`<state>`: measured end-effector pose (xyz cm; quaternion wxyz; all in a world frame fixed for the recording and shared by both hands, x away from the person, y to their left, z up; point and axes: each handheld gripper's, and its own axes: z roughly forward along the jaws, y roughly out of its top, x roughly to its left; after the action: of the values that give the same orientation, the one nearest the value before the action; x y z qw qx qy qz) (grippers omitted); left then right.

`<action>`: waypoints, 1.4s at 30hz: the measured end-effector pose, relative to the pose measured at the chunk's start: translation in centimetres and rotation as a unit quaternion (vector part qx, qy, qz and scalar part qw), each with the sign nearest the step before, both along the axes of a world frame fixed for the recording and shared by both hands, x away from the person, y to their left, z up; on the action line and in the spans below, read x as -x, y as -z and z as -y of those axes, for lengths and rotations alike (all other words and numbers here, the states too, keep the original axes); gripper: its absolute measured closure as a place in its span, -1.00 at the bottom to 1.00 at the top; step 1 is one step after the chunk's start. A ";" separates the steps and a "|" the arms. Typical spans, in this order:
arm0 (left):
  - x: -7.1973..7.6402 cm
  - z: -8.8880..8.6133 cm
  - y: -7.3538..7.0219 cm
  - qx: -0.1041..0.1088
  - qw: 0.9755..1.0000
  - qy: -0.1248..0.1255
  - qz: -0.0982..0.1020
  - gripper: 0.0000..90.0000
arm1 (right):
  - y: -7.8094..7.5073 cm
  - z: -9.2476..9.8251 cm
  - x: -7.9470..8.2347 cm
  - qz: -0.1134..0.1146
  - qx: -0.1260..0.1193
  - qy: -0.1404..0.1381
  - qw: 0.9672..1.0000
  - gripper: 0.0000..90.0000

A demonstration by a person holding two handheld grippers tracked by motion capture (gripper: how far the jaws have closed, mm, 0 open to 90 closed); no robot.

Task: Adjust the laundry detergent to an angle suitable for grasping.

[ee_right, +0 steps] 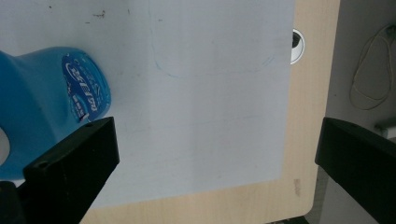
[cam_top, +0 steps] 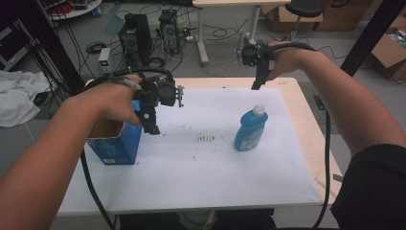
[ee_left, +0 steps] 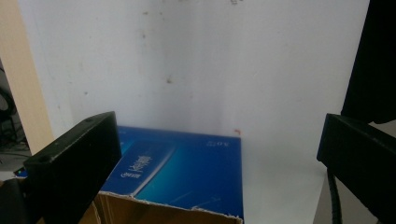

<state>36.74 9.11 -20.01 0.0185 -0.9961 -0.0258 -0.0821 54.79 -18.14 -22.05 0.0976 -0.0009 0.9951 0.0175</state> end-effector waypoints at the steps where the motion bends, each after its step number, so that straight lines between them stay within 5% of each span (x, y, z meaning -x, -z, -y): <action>1: 0.1 0.0 -0.1 0.000 1.000 -0.002 0.001 -1.00 | -0.2 0.0 0.1 0.000 -0.001 -0.001 1.000 -1.00; 9: 0.6 -0.1 -0.4 -0.004 1.000 -0.007 0.006 -1.00 | -2.8 0.2 2.5 0.007 -0.012 -0.033 0.999 -1.00; 21: 1.5 -0.2 -0.9 -0.004 1.000 -0.012 0.013 -1.00 | -4.0 0.4 6.3 0.011 -0.010 -0.064 0.998 -1.00; 42: 1.9 0.0 -0.5 -0.010 1.000 -0.011 0.015 -1.00 | -3.0 1.7 10.0 -0.010 -0.001 -0.080 0.997 -1.00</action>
<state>34.81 9.12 -19.48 0.0293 -0.9942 -0.0360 -0.0967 44.77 -19.84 -19.10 0.0864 -0.0799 0.9927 0.0263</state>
